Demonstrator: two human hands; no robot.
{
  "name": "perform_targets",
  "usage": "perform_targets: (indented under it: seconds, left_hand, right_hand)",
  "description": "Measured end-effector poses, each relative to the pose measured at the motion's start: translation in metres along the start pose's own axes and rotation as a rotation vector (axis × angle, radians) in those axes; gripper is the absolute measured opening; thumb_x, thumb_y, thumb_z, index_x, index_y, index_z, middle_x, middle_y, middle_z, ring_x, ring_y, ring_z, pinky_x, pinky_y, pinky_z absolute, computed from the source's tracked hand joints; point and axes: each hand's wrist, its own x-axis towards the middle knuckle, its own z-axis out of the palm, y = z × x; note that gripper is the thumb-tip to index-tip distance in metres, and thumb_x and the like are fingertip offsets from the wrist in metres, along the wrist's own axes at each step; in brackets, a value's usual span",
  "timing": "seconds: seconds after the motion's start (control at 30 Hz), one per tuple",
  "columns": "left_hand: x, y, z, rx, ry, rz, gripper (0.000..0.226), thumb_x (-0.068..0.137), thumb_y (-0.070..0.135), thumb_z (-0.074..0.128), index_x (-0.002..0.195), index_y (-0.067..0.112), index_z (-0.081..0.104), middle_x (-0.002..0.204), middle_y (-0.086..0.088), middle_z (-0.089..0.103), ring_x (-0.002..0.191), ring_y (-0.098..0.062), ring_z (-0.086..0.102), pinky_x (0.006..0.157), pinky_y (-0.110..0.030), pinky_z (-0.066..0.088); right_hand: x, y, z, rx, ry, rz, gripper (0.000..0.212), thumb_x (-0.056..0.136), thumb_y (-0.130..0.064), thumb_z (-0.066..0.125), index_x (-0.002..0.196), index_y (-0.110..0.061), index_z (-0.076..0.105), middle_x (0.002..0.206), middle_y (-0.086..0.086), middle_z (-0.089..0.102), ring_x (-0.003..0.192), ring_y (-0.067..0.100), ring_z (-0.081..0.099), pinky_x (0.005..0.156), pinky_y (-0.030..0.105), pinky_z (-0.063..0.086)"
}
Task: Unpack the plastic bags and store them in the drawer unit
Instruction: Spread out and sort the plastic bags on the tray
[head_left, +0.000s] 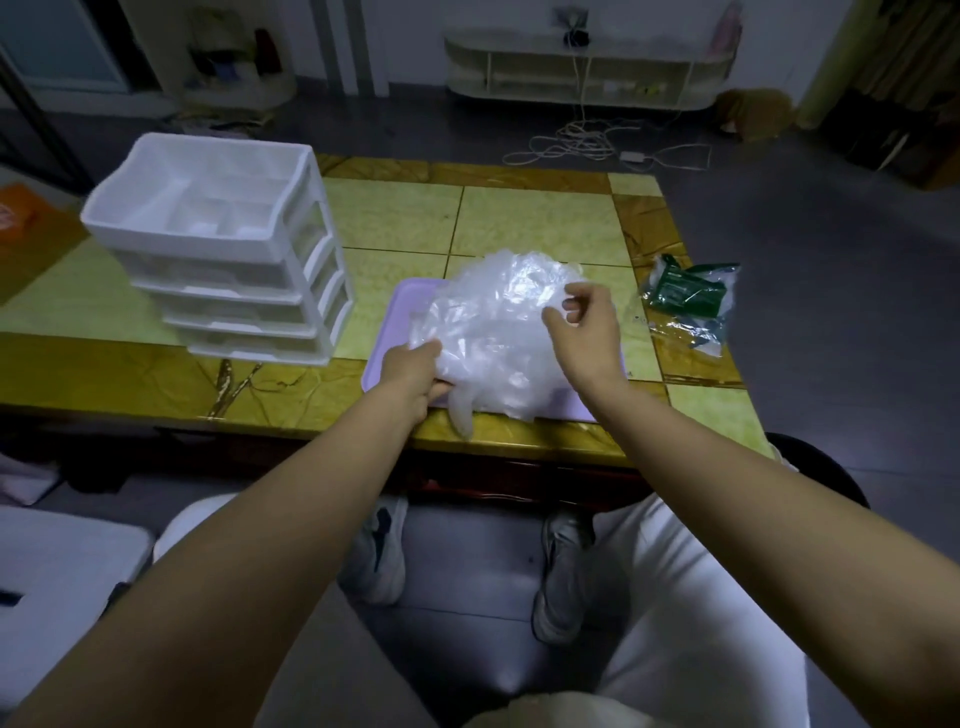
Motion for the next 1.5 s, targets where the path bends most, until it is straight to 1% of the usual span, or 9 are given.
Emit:
perform_targets:
  seconds: [0.13, 0.27, 0.37, 0.5, 0.67, 0.87, 1.07, 1.2, 1.5]
  left_hand:
    - [-0.009, 0.002, -0.002, -0.136, 0.086, 0.020, 0.019, 0.094, 0.009, 0.052, 0.112, 0.004, 0.056, 0.090, -0.013, 0.064, 0.075, -0.026, 0.064, 0.066, -0.037, 0.055]
    - [-0.020, -0.001, -0.002, -0.176, -0.005, -0.017, 0.029, 0.094, 0.009, 0.052, 0.122, 0.001, 0.056, 0.111, -0.014, 0.067, 0.096, -0.027, 0.066, 0.085, -0.041, 0.056]
    - [-0.028, -0.004, -0.008, -0.244, -0.072, -0.044, 0.032, 0.094, 0.004, 0.049, 0.125, 0.000, 0.054, 0.112, -0.017, 0.066, 0.096, -0.029, 0.066, 0.087, -0.043, 0.054]
    - [-0.043, -0.005, -0.012, -0.280, -0.145, -0.139, 0.032, 0.092, -0.001, 0.045, 0.124, -0.002, 0.051, 0.098, -0.022, 0.064, 0.085, -0.035, 0.065, 0.074, -0.047, 0.054]
    - [-0.038, -0.008, -0.026, -0.235, -0.171, -0.154, 0.037, 0.089, 0.000, 0.043, 0.125, 0.001, 0.050, 0.101, -0.022, 0.063, 0.084, -0.034, 0.065, 0.070, -0.046, 0.056]
    - [-0.025, -0.008, -0.052, 0.040, -0.167, -0.268, 0.061, 0.067, 0.054, 0.076, 0.114, 0.018, 0.059, 0.115, -0.006, 0.063, 0.106, -0.029, 0.061, 0.084, -0.043, 0.053]
    - [-0.018, -0.004, -0.057, -0.354, -0.224, -0.275, 0.038, 0.087, 0.024, 0.067, 0.121, 0.009, 0.058, 0.099, -0.012, 0.068, 0.085, -0.027, 0.067, 0.062, -0.030, 0.060]
    - [-0.014, -0.002, -0.056, -0.298, -0.217, -0.206, 0.044, 0.082, 0.028, 0.072, 0.122, 0.014, 0.060, 0.107, -0.008, 0.070, 0.091, -0.024, 0.069, 0.079, -0.037, 0.057]
    - [-0.005, -0.009, -0.061, -0.352, -0.098, -0.013, 0.041, 0.085, 0.015, 0.069, 0.121, -0.005, 0.059, 0.114, -0.021, 0.067, 0.097, -0.031, 0.068, 0.090, -0.044, 0.055]
  right_hand:
    - [-0.022, -0.017, 0.016, 0.095, -0.257, -0.118, 0.013, 0.088, -0.006, 0.053, 0.096, -0.013, 0.060, 0.079, 0.002, 0.056, 0.065, 0.014, 0.055, 0.060, 0.019, 0.045]
    - [-0.045, -0.022, 0.036, 0.063, -0.561, 0.199, 0.033, 0.097, -0.033, 0.048, 0.119, -0.009, 0.049, 0.096, 0.002, 0.052, 0.091, 0.021, 0.060, 0.082, 0.039, 0.054]
    - [-0.044, -0.019, 0.043, 0.143, -0.517, 0.352, 0.046, 0.096, -0.045, 0.043, 0.121, -0.007, 0.051, 0.111, 0.007, 0.058, 0.096, 0.025, 0.062, 0.087, 0.046, 0.056]
    - [-0.046, -0.014, 0.050, 0.412, -0.573, 0.532, 0.058, 0.092, -0.052, 0.048, 0.123, -0.004, 0.056, 0.096, 0.018, 0.064, 0.072, 0.032, 0.060, 0.059, 0.039, 0.047]
    - [-0.045, -0.010, 0.064, 0.520, -0.399, 0.541, 0.039, 0.090, -0.021, 0.062, 0.119, 0.004, 0.058, 0.113, 0.022, 0.067, 0.086, 0.036, 0.067, 0.057, 0.043, 0.058]
    - [-0.044, -0.010, 0.088, 0.414, -0.182, 0.462, 0.021, 0.081, -0.019, 0.073, 0.093, -0.005, 0.063, 0.100, 0.017, 0.070, 0.091, 0.033, 0.069, 0.079, 0.044, 0.056]
    - [-0.054, -0.011, 0.098, 0.386, -0.256, 0.315, 0.010, 0.084, -0.015, 0.070, 0.092, -0.012, 0.065, 0.098, 0.009, 0.070, 0.092, 0.025, 0.068, 0.083, 0.038, 0.055]
    - [-0.049, -0.005, 0.096, 0.451, -0.303, 0.341, 0.032, 0.083, -0.013, 0.070, 0.112, -0.002, 0.064, 0.108, 0.011, 0.070, 0.093, 0.021, 0.069, 0.069, 0.026, 0.056]
    - [-0.044, -0.009, 0.111, 0.499, -0.367, 0.446, 0.042, 0.087, -0.029, 0.063, 0.123, -0.009, 0.058, 0.115, 0.009, 0.069, 0.102, 0.026, 0.067, 0.088, 0.044, 0.056]
